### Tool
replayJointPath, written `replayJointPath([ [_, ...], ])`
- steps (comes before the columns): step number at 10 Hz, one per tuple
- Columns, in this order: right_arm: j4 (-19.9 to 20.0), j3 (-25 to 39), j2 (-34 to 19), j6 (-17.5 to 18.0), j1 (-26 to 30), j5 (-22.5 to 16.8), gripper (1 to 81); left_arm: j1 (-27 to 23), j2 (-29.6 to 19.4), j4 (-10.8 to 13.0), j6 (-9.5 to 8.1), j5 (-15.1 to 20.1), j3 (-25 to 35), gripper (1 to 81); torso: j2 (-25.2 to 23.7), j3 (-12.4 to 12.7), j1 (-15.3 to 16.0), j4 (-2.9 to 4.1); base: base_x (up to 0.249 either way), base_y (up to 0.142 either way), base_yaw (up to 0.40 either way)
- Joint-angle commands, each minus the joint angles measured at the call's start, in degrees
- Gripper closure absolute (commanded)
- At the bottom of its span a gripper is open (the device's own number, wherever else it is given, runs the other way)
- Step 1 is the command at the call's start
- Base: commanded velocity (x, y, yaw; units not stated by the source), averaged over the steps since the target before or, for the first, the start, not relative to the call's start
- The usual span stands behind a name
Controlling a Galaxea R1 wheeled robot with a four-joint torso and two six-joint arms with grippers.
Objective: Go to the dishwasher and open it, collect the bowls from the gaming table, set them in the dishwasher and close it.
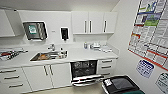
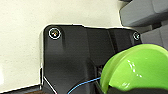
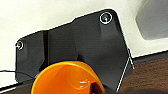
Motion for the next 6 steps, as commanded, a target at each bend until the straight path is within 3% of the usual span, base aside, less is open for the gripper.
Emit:
replayJointPath([
  [1, -0.4, -0.02, -0.22, -0.14, 3.29, -2.68, 81.1, -2.54, -1.15, -0.26, -0.21, 2.03, 0.24, 81.1, 0.0, 0.0, 0.0, 0.0, 0.094, 0.0, 0.0],
  [6, -0.4, -0.02, -0.31, -0.23, 3.29, -2.68, 81.1, -2.54, -1.24, -0.26, -0.3, 2.03, 0.24, 81.1, 0.0, 0.0, 0.0, 0.0, 0.094, 0.0, 0.0],
])
